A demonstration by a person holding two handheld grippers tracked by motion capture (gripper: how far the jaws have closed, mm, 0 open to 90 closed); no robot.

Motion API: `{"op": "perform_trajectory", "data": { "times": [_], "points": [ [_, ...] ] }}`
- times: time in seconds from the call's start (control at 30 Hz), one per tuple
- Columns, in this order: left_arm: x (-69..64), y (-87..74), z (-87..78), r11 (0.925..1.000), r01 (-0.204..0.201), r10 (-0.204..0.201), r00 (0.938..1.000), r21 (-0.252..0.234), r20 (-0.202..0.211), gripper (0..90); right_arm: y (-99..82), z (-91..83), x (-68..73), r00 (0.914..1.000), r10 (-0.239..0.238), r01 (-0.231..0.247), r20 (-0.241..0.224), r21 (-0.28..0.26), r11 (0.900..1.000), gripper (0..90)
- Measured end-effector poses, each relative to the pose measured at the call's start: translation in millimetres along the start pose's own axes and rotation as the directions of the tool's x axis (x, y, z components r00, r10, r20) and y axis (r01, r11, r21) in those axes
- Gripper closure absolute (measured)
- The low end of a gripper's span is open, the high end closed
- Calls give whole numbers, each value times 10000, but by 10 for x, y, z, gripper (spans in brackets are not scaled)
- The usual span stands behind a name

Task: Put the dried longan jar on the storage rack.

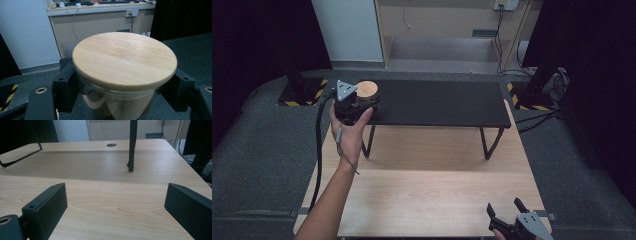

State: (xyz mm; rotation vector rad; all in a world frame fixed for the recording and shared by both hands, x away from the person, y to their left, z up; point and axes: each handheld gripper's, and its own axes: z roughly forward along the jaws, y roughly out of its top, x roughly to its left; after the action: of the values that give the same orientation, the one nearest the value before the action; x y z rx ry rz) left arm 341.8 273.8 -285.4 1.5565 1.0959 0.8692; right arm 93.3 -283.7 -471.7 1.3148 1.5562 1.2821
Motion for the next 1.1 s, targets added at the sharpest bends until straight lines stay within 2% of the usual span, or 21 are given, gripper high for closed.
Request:
{"op": "perform_trajectory", "data": {
  "times": [0.63,0.8,1.0,1.1],
  "points": [
    [54,-54,31,9997,117,-116,9999,-204,75,240,-22,-14,-9,10000,34,-34,31,9,10000,48],
    [81,-55,21,9998,154,-152,9998,-123,144,115,-27,-13,-7,10000,54,-54,17,10,10000,47],
    [13,-96,-66,9995,-184,182,9998,-244,-90,58,-32,4,6,10000,47,-47,-57,22,10000,45],
    [-9,-134,-130,9992,-212,209,9997,-336,-87,56,-29,17,16,9999,54,-54,-96,32,10000,45]
  ]
}}
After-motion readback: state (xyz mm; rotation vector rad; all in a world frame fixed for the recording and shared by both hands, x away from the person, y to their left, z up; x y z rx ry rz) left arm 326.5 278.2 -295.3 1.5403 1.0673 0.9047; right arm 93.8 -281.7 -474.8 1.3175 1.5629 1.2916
